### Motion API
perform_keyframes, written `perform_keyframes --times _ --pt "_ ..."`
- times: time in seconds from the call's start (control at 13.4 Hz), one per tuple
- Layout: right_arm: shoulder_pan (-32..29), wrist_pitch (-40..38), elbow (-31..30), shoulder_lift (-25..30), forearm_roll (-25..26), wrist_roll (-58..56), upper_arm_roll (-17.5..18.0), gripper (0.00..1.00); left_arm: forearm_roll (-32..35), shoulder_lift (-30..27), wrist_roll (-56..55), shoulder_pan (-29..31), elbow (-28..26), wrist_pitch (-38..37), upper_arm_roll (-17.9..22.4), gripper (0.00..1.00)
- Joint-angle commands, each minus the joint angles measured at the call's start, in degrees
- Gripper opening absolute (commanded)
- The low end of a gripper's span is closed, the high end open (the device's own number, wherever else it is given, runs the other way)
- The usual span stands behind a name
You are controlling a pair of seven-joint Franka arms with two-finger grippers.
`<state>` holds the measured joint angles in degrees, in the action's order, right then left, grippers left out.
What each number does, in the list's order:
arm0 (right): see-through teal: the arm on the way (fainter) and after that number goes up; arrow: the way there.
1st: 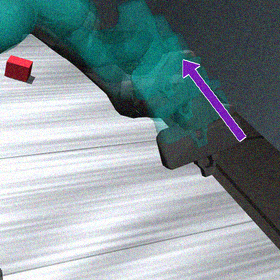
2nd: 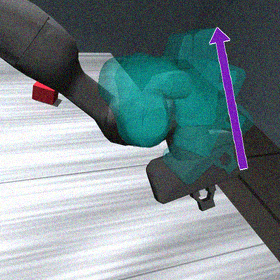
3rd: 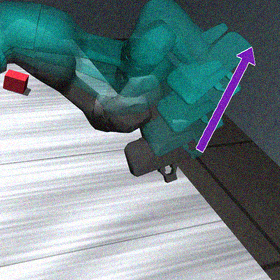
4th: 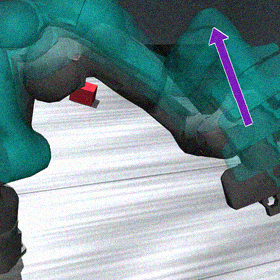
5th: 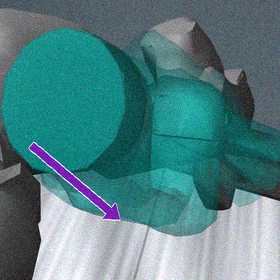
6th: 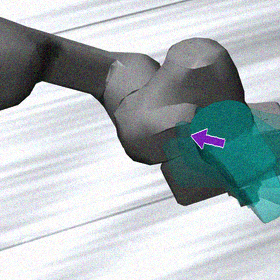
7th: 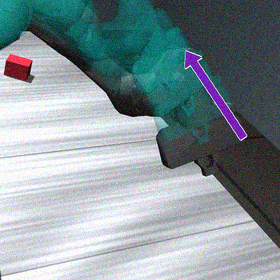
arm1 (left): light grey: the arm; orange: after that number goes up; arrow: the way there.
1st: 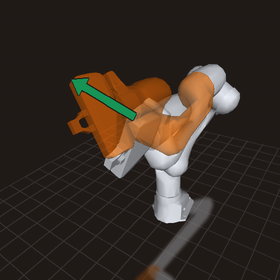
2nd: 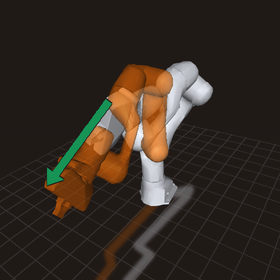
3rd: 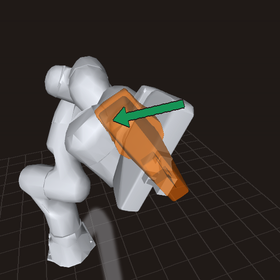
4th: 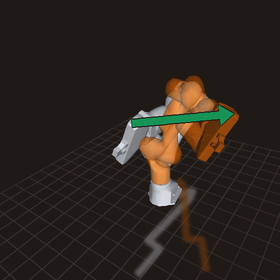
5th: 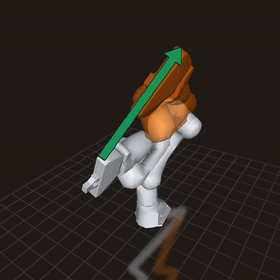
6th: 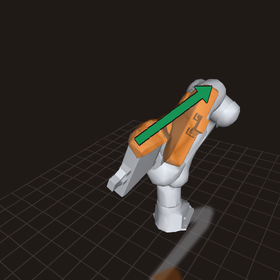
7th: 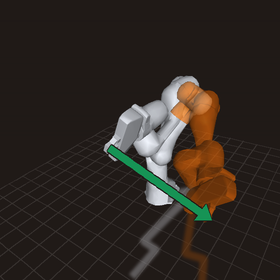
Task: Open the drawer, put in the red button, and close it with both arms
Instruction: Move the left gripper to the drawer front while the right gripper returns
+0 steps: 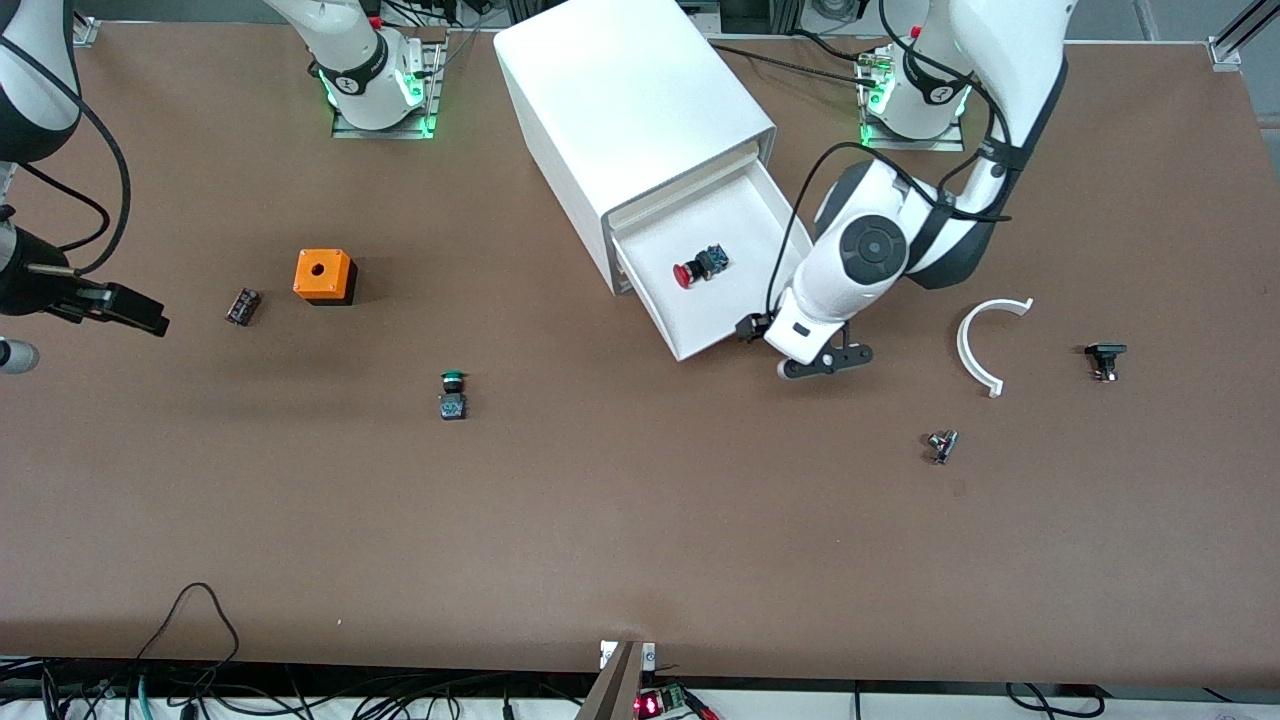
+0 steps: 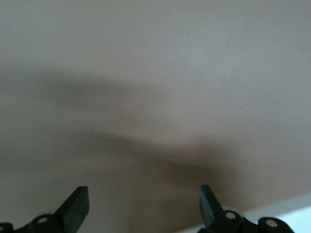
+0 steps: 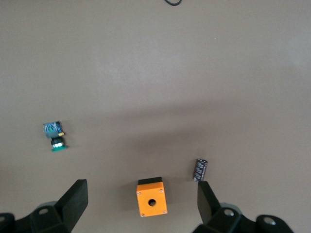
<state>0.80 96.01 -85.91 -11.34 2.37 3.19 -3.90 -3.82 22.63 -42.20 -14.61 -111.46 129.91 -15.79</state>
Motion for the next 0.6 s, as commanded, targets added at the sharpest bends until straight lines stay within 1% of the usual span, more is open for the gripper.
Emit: perform_keyframes --times 0.0,0.07,0.15,0.3,0.37,0.45,0.52 --pt "-0.5 -0.4 -3.9 3.6 -1.1 -3.5 -0.5 1.00 -0.9 -4.3 -4.7 -1.1 -4.2 -0.6 -3.4 1.00" --pt "-0.5 0.4 -7.0 6.0 -1.1 -3.5 -0.4 1.00 -0.9 -4.9 -6.1 -1.2 -5.1 -0.7 -4.9 1.00" --pt "-0.5 2.2 -11.4 9.1 -1.1 -3.5 -0.4 1.00 -0.9 -5.1 -7.4 -1.3 -5.8 -0.7 -6.6 1.00" --pt "-0.5 8.8 -21.6 15.8 -1.1 -3.5 -0.4 1.00 -0.9 -5.1 -9.1 -2.1 -6.8 -0.7 -9.0 1.00" --pt "-0.5 9.5 -23.2 17.0 -1.0 -3.8 -0.4 1.00 -0.9 -5.1 -9.6 -2.2 -7.5 -0.7 -9.7 1.00" --pt "-0.5 9.2 -22.7 16.9 -0.8 -4.5 -0.4 1.00 -1.3 -5.1 -9.8 -2.2 -7.9 -0.7 -11.1 1.00" --pt "-0.6 9.0 -21.5 16.1 -0.8 -4.6 -0.6 1.00 -1.4 -5.1 -9.8 -2.2 -8.1 -0.7 -11.6 1.00"
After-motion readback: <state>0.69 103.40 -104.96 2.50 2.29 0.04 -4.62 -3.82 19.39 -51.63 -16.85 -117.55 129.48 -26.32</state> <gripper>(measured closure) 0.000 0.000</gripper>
